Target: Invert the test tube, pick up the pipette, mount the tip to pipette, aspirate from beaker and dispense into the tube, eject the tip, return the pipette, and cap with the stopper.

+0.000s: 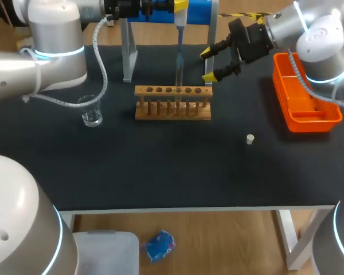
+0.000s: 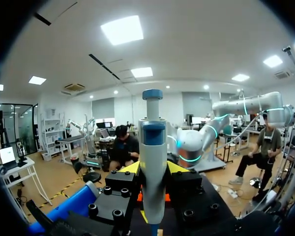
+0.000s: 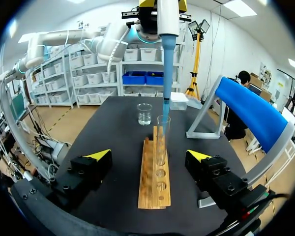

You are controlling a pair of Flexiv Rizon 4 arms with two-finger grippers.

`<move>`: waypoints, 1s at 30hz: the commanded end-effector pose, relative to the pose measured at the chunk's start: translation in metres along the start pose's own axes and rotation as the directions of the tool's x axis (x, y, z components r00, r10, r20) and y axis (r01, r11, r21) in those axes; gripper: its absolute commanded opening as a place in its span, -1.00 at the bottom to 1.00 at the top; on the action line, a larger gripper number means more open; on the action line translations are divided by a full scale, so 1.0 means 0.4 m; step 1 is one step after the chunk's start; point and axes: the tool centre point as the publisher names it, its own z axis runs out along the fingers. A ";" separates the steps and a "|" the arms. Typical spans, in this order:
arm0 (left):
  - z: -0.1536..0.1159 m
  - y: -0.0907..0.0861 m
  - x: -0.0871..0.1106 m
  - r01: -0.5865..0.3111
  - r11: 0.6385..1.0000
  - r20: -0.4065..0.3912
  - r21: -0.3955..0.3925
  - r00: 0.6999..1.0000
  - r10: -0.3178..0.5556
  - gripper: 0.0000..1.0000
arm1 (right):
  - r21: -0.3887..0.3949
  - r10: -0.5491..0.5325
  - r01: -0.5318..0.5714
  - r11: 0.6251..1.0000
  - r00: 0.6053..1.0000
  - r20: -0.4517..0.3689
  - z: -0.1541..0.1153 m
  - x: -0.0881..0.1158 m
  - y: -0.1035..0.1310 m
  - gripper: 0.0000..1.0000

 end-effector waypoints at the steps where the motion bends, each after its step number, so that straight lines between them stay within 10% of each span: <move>1: -0.005 -0.022 0.006 -0.002 1.000 0.003 -0.010 1.000 0.002 -1.00 | 0.001 0.000 0.000 1.000 1.000 -0.002 -0.001 -0.001 -0.001 1.00; 30: 0.012 -0.182 0.029 -0.105 0.993 -0.009 -0.056 0.995 0.104 -1.00 | 0.001 0.000 0.000 1.000 1.000 -0.002 -0.001 -0.001 -0.001 1.00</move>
